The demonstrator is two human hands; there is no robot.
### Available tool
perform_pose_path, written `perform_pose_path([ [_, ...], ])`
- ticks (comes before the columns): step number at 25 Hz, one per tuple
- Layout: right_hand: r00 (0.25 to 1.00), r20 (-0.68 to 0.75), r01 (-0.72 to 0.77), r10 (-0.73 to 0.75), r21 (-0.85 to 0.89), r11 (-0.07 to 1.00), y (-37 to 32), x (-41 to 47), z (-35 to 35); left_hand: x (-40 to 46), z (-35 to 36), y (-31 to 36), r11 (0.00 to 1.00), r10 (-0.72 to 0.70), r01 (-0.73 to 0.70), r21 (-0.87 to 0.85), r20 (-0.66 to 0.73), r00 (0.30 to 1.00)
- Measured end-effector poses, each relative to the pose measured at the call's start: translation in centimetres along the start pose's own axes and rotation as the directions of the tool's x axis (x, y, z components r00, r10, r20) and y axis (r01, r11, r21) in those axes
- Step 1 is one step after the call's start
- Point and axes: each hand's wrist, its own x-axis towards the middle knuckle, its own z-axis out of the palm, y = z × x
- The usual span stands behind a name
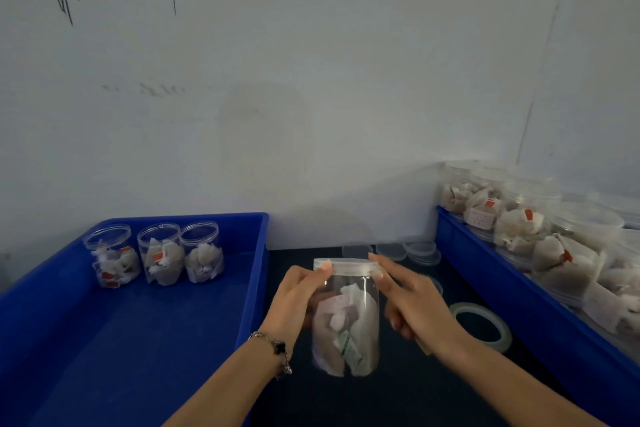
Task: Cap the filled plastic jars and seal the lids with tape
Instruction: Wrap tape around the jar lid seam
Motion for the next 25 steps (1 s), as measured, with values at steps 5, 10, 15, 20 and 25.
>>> perform_pose_path([
  [5,0.994,-0.040,-0.095,0.098,0.081,0.992,-3.0,-0.4,0.3,-0.9,0.2,0.6,0.997,-0.006,-0.004,0.080,0.125,0.992],
  [10,0.984,-0.013,-0.180,0.180,-0.139,0.974,-4.5,-0.1,-0.2,-1.8,1.9,0.4,0.961,0.132,-0.096,0.260,-0.122,0.984],
  [15,0.979,0.048,-0.165,0.199,-0.390,0.906,-7.0,-0.9,-2.1,-1.6,1.3,0.6,0.890,0.218,-0.075,0.449,-0.277,0.936],
  [20,0.994,0.048,-0.042,0.099,-0.662,0.748,-8.1,-1.9,-2.6,-1.7,1.4,0.4,0.898,0.225,-0.095,0.429,-0.263,0.938],
  [25,0.998,-0.055,-0.053,0.018,-0.761,0.646,-6.4,-0.5,-3.2,-1.9,1.6,0.8,0.922,0.201,-0.107,0.372,-0.223,0.954],
])
